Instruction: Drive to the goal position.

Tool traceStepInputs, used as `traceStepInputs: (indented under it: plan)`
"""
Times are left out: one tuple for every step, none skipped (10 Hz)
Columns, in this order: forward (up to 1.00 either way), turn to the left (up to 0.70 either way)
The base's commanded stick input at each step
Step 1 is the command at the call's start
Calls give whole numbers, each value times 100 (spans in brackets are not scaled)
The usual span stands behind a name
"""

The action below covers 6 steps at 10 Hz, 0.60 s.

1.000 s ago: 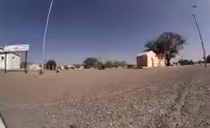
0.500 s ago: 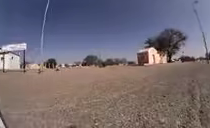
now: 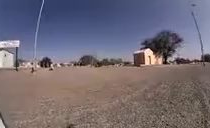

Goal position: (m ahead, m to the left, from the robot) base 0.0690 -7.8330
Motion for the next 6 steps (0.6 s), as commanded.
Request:
traceStepInputs:
  plan:
    - [70,-35]
    - [70,-35]
    - [70,-35]
    - [70,-35]
    - [70,-35]
    - [70,-35]
